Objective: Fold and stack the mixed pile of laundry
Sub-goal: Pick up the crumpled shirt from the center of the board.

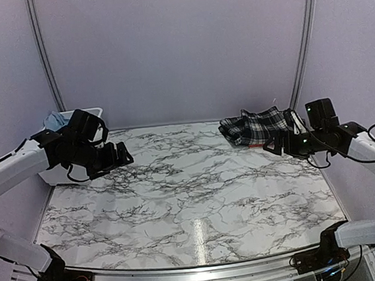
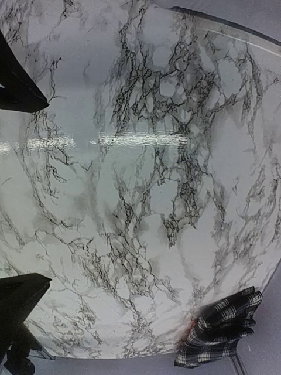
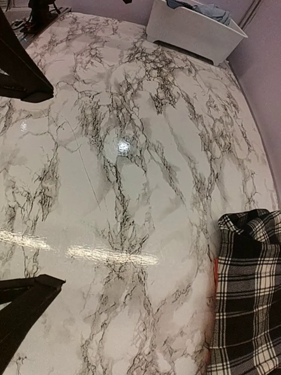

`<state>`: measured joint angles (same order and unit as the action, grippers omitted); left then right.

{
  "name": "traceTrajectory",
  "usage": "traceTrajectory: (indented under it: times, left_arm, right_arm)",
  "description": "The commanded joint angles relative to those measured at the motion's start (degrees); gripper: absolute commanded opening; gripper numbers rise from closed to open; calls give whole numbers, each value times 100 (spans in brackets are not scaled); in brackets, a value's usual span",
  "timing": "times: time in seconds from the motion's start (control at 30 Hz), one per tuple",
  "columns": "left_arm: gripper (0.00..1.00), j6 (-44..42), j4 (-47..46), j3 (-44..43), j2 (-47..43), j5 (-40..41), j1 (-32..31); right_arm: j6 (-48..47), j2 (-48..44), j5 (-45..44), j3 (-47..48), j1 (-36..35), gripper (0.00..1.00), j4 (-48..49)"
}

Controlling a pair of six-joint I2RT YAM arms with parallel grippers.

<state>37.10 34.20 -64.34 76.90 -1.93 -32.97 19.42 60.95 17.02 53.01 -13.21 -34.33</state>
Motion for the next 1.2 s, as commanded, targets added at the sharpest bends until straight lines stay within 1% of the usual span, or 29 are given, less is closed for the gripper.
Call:
traceTrajectory:
  times: [0.0, 0.07, 0.17, 0.27, 0.43, 0.63, 0.93, 1.1, 1.13, 1.17]
  left_arm:
    - [99, -109, 340, -743, -114, 24, 521]
    - [99, -144, 360, -1059, -145, -90, 1033]
    - [99, -475, 445, -1712, -88, 149, 1724]
    - [99, -606, 771, -2390, 275, 167, 2526]
    - [99, -661, 795, -2937, 852, 99, 3593]
    - [99, -870, 805, -3202, 1773, 122, 3929]
    - [98, -1008, 737, -3276, 2695, -71, 3948]
    - [94, -968, 708, -3384, 3288, -310, 3939]
    - [90, -968, 699, -3411, 3385, -339, 3939]
    - [84, -987, 690, -3449, 3458, -369, 3937]
  right_arm:
    - [-41, 40, 28, 364, 66, 98, 83]
    - [-103, 75, 213, 443, 94, 98, 3]
    - [-157, 13, 477, 386, 183, 99, 134]
    - [-131, 49, 747, 372, 282, 99, 377]
    - [-206, 364, 1042, 452, 410, 98, 436]
    - [-193, 663, 1159, 483, 514, 99, 561]
    - [-343, 1145, 1304, 559, 638, 98, 638]
    - [-442, 1400, 1395, 630, 737, 98, 646]
    - [-459, 1444, 1407, 651, 754, 99, 648]
    - [-476, 1479, 1428, 671, 768, 99, 649]
